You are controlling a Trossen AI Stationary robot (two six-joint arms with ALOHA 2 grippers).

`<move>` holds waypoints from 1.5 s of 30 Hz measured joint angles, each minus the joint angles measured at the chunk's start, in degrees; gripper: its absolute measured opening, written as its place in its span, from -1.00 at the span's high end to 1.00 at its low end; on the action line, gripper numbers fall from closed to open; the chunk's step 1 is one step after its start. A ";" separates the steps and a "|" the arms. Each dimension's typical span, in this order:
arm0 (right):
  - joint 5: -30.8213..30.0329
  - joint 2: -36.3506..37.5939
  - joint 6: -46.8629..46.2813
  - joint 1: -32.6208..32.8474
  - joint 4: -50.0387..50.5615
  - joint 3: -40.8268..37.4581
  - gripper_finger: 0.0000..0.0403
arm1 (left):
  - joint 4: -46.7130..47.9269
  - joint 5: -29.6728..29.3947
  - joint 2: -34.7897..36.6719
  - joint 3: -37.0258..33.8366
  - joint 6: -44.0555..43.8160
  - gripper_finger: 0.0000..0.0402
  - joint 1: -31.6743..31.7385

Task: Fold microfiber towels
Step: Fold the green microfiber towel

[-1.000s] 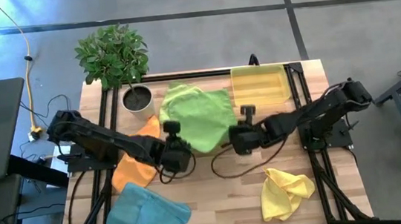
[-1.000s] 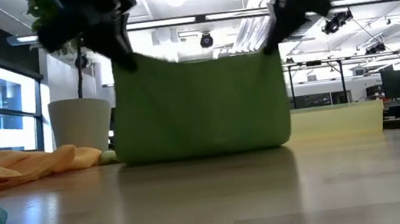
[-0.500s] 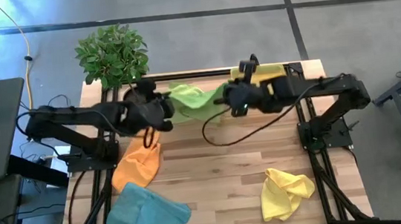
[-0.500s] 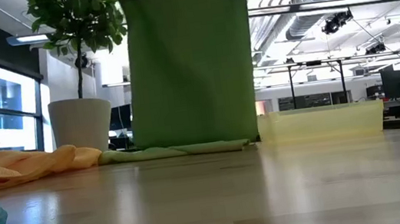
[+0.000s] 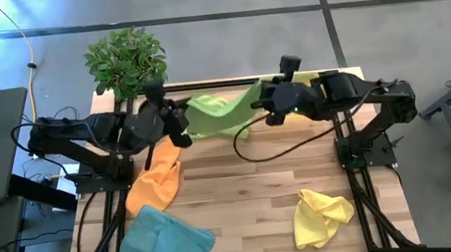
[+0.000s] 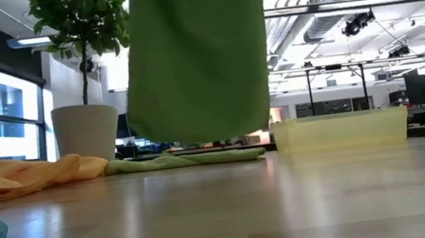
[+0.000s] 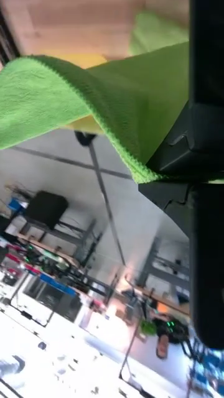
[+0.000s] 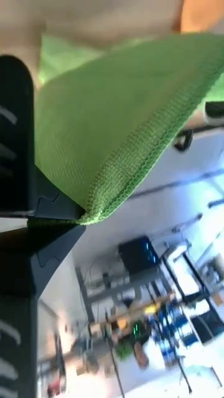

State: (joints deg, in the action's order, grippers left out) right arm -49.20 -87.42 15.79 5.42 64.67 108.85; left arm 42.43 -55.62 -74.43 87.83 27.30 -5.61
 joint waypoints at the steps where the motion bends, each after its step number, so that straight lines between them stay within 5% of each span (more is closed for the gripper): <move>1: 0.93 0.00 -2.00 0.73 1.45 -0.24 1.00 | 0.76 0.19 0.00 0.02 -1.11 1.00 -1.07; 11: 8.34 -0.07 -17.94 10.61 11.99 -2.20 1.00 | 6.46 4.61 -3.58 0.02 -15.38 1.00 -14.02; 15: 16.83 0.00 -21.41 15.22 12.17 -1.67 1.00 | 3.21 6.85 -5.40 0.01 -19.97 1.00 -19.05; 25: 27.61 -0.01 -33.15 24.76 12.64 -1.67 1.00 | -7.64 7.80 -8.70 0.02 -17.32 1.00 -29.19; 40: 46.33 0.15 -41.41 31.26 10.59 -1.67 1.00 | -20.16 26.40 -8.70 0.02 -25.63 1.00 -31.09; 45: 50.35 0.80 -41.38 31.40 8.53 -1.67 1.00 | -21.14 27.10 -8.70 0.02 -26.87 1.00 -31.01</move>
State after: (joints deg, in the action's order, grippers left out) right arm 1.15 -86.61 -25.59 36.82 73.20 107.18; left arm 21.29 -28.51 -83.13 87.85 0.44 -36.62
